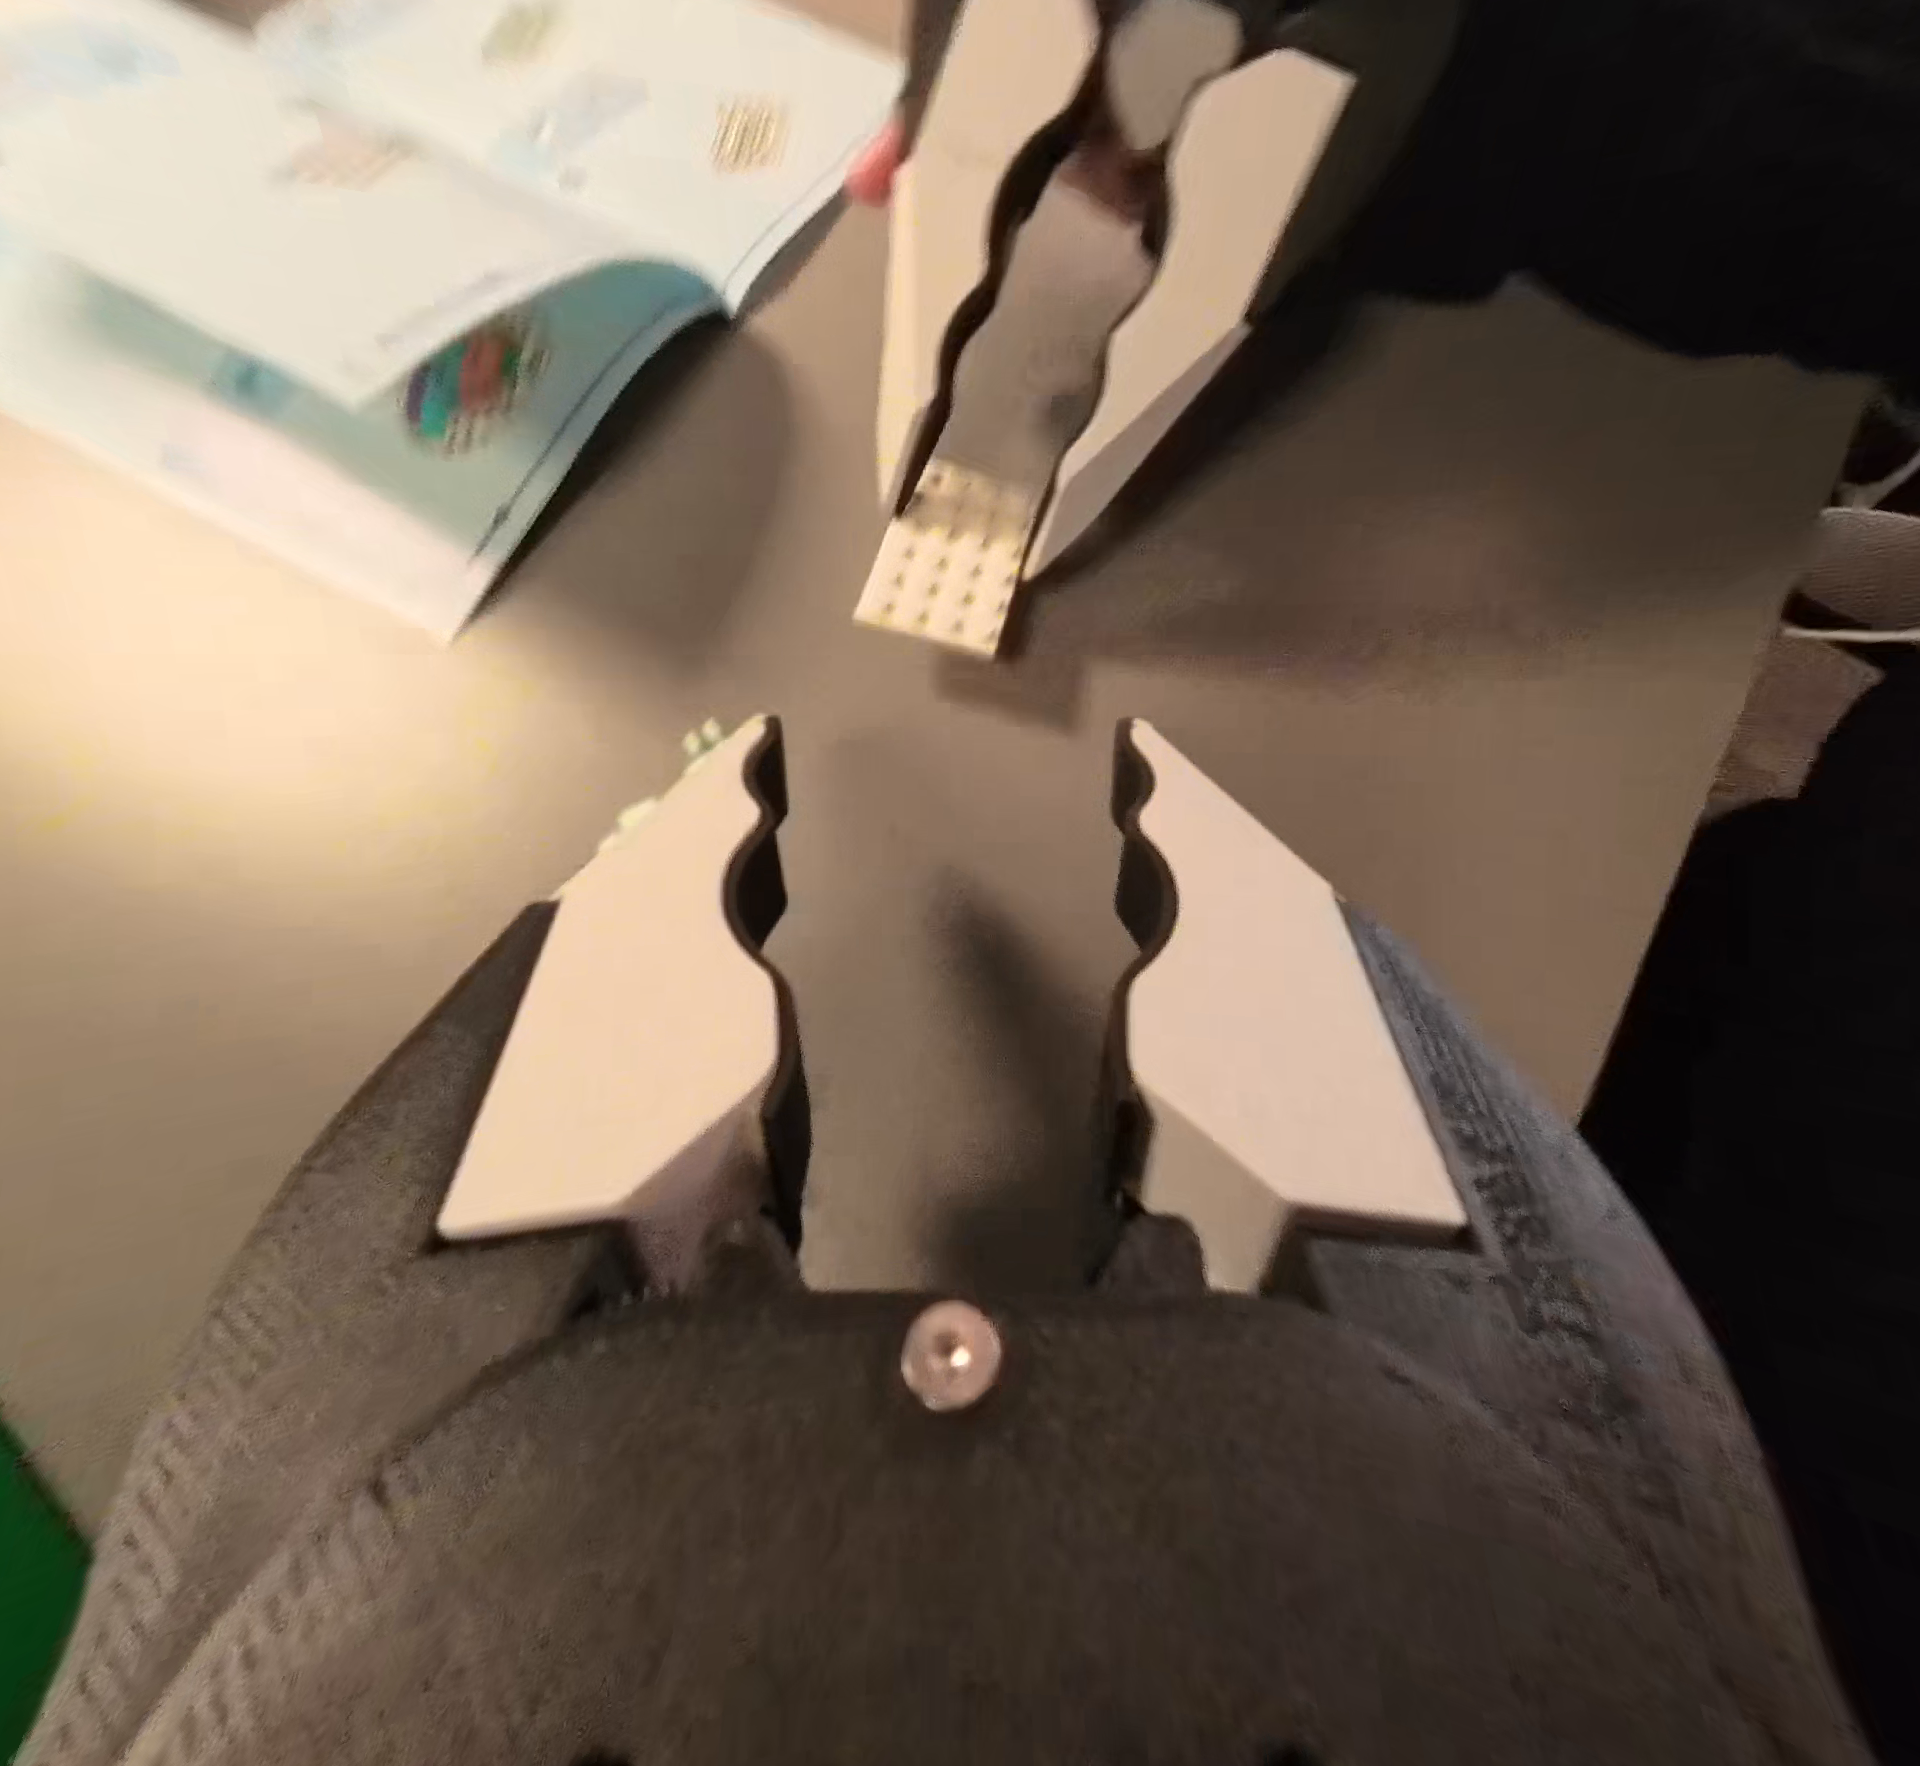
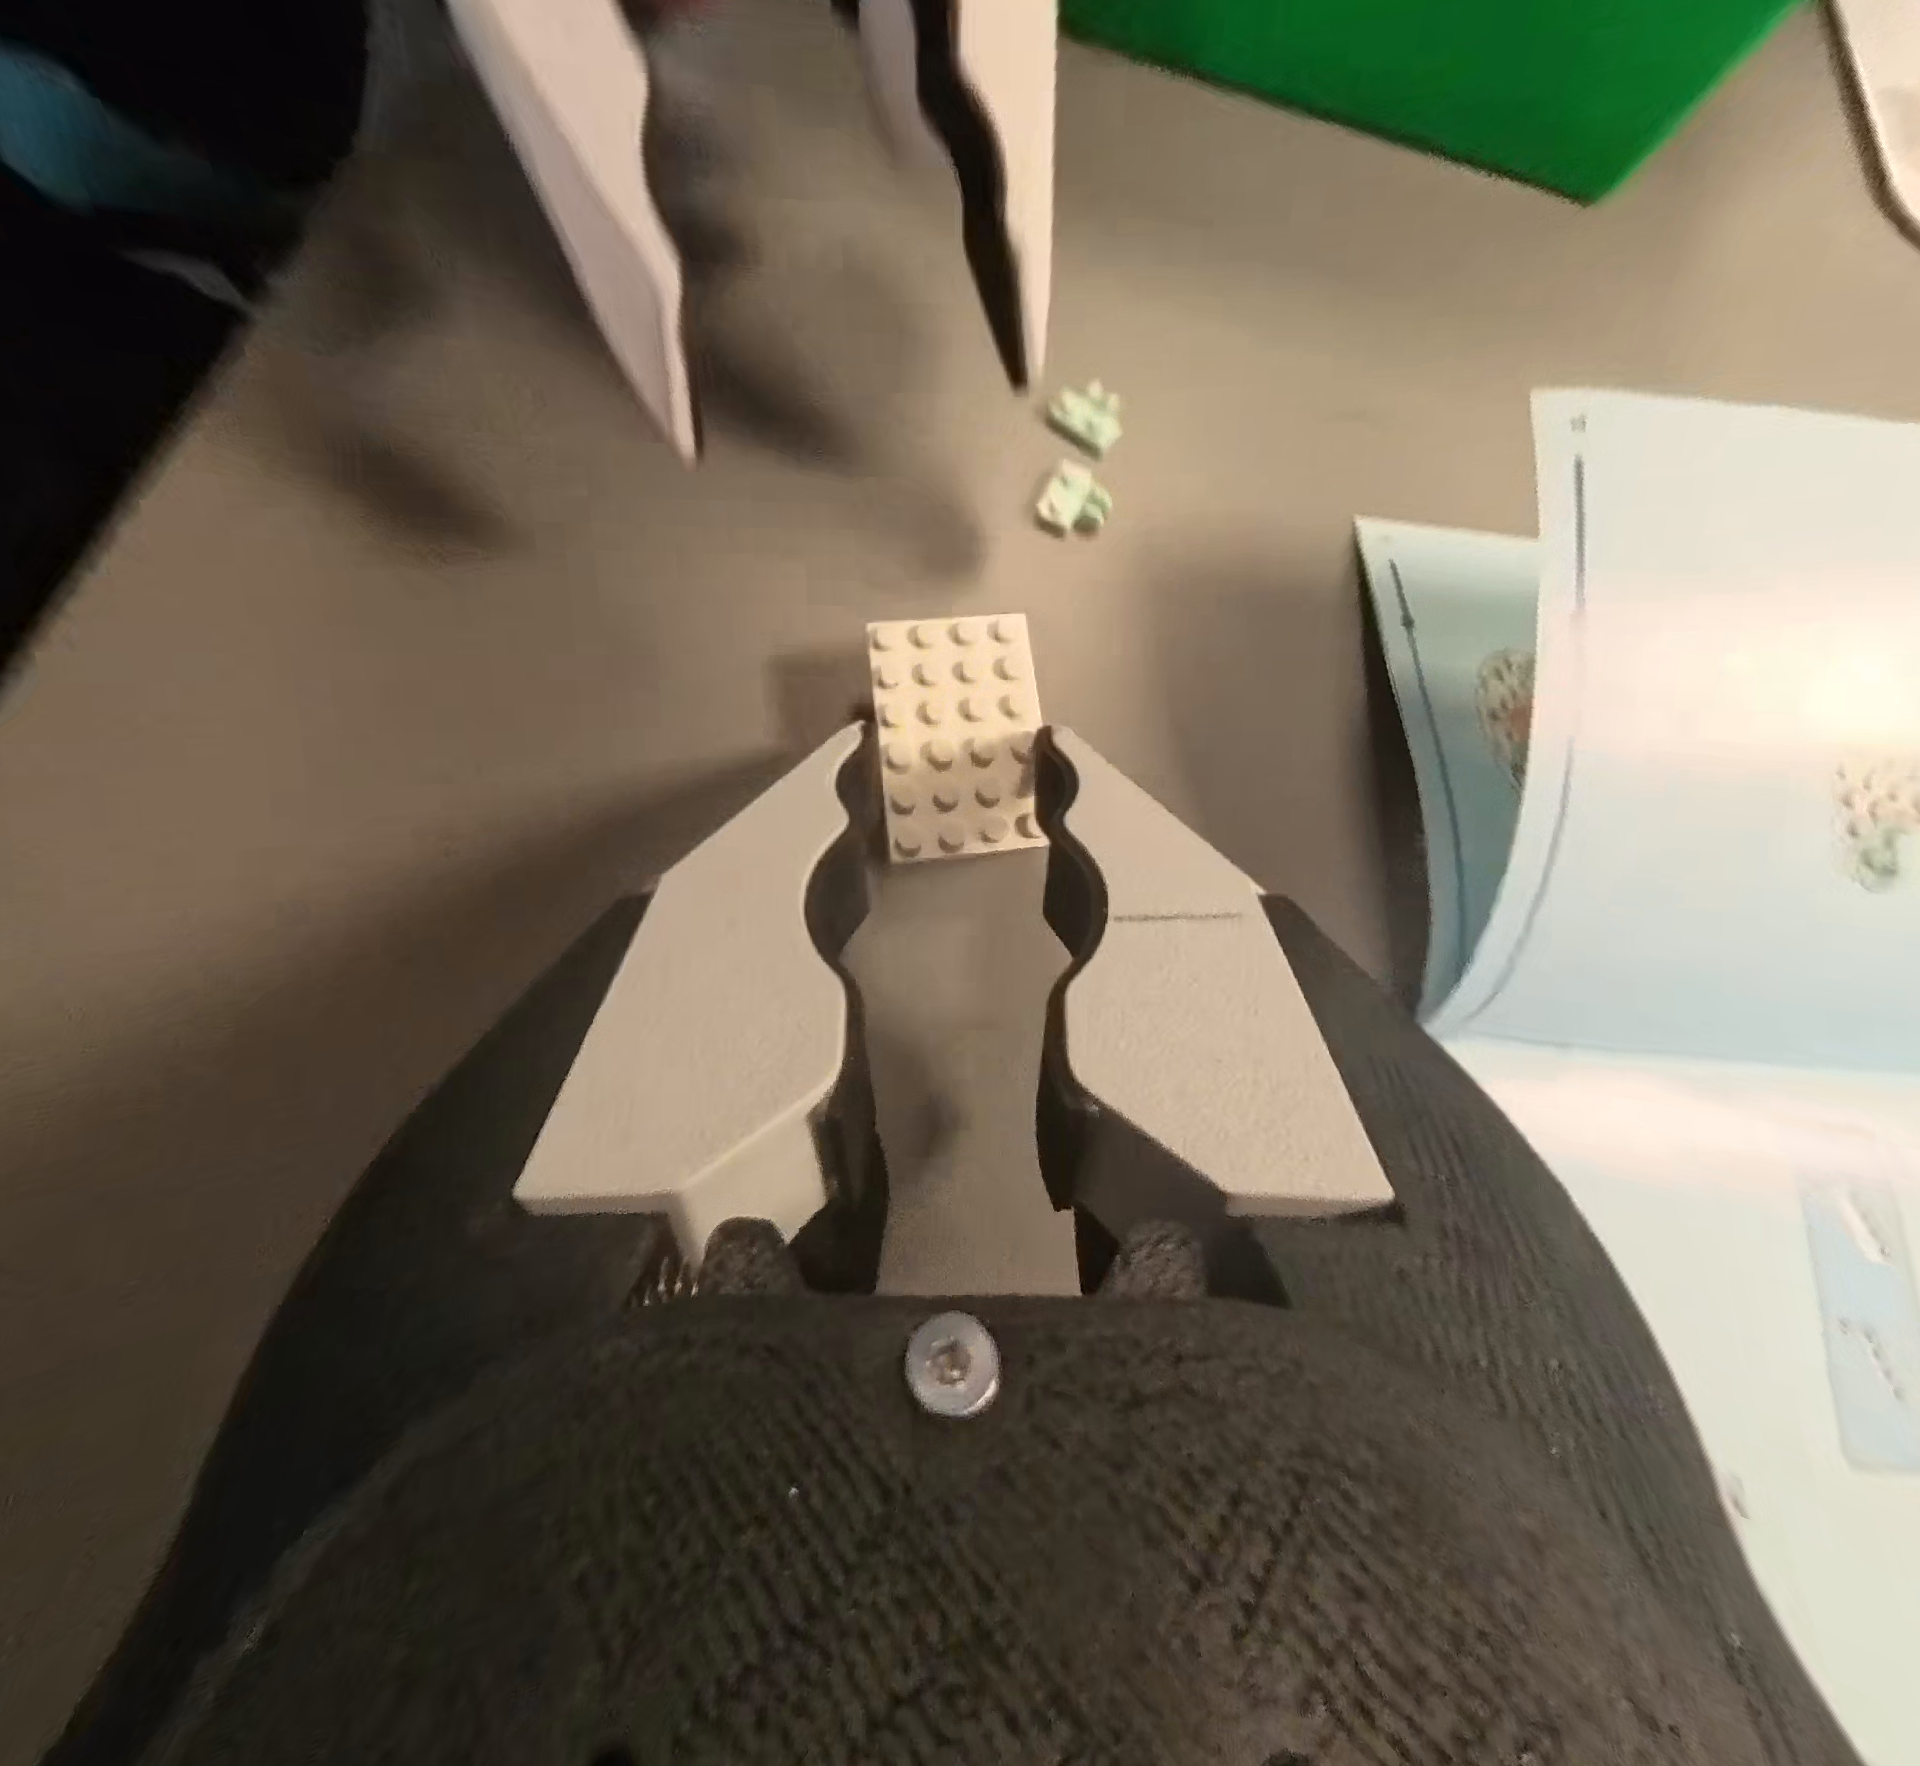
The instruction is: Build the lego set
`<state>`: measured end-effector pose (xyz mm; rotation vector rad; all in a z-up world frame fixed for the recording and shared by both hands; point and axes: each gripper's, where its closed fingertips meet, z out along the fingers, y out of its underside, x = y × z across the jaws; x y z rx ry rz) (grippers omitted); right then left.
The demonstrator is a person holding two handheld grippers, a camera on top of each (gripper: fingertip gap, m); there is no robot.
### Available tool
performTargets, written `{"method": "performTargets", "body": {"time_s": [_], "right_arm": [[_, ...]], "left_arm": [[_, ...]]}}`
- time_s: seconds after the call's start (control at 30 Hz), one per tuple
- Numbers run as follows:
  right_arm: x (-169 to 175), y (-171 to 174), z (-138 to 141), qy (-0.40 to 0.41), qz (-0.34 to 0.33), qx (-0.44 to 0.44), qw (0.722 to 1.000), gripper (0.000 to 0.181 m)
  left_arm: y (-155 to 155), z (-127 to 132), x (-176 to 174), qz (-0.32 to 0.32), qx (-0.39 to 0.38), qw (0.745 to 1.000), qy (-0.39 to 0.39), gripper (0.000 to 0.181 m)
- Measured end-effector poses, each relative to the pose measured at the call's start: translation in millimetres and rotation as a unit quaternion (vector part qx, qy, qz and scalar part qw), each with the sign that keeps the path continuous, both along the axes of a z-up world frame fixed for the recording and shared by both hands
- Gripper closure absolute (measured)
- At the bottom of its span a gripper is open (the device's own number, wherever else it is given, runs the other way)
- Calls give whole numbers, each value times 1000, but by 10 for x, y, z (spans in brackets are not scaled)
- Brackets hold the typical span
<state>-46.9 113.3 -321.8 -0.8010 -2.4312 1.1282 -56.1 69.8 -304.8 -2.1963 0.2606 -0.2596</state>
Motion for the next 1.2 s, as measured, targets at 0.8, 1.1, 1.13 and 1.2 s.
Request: {"method": "performTargets", "body": {"time_s": [0.8, 1.1, 1.13, 1.2], "right_arm": [[-432, -297, 50, -14, 90, -11, 996, 148], [-555, -353, -139, -37, 160, 5, 986, 151], [-545, -352, -142, -43, 167, 4, 985, 151], [-491, -349, -137, -61, 182, 2, 981, 154]], "left_arm": [[-223, -120, -286, -33, 155, 789, 593, 177], [-235, -170, -238, -57, 155, 777, 608, 177], [-234, -172, -236, -58, 155, 778, 607, 177], [-232, -174, -232, -59, 156, 779, 605, 177]]}}
